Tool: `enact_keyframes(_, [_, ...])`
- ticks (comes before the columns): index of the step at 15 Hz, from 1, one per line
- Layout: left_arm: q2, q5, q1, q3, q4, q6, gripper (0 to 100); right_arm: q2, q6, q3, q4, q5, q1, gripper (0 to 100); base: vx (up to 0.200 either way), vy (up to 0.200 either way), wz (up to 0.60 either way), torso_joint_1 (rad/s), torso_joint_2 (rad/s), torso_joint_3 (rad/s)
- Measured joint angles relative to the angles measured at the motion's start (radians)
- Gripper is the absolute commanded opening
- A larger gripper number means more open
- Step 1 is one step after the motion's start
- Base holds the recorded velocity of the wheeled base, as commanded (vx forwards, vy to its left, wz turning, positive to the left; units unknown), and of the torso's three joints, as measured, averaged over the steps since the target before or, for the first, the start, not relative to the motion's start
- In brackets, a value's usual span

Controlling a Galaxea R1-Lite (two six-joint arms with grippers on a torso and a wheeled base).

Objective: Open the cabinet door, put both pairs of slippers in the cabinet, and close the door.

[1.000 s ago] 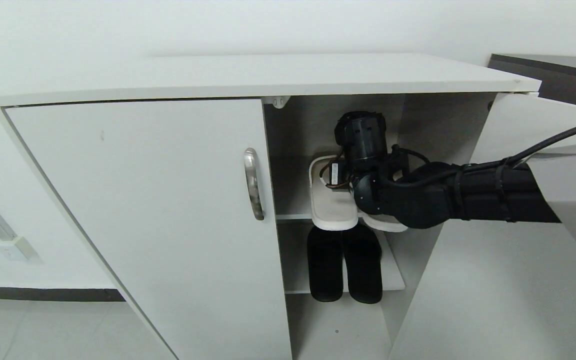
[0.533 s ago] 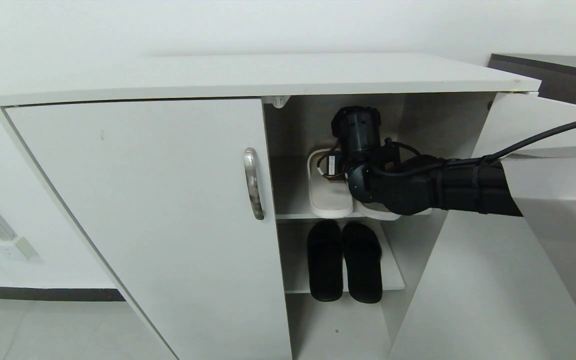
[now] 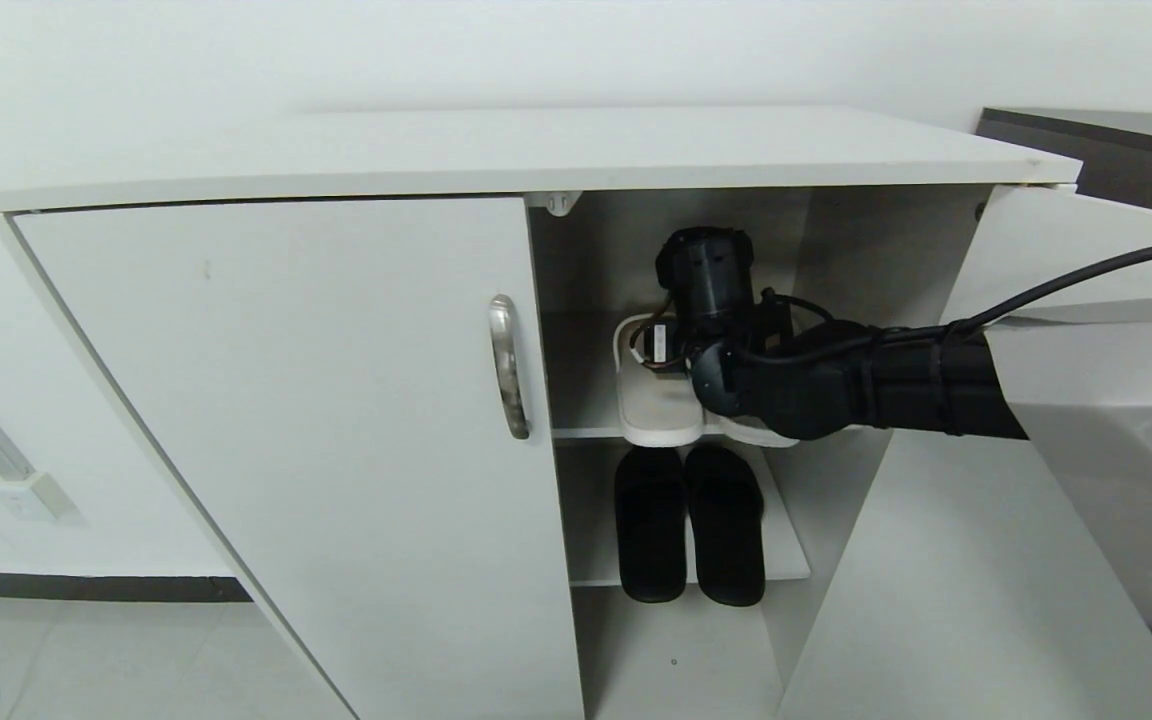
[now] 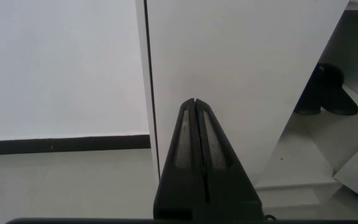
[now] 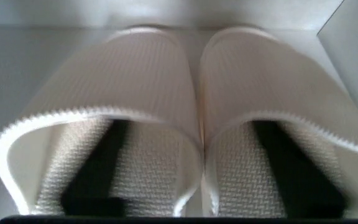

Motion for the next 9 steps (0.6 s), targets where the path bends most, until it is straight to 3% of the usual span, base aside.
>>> enact_keyframes(9, [0.0, 0.0, 0.0, 0.0, 0.0, 0.0, 0, -0.127, -0.004, 0.195, -0.047, -0.009, 0.047, 100, 0.0, 0.0, 0.0, 0.0, 0.0, 0.0])
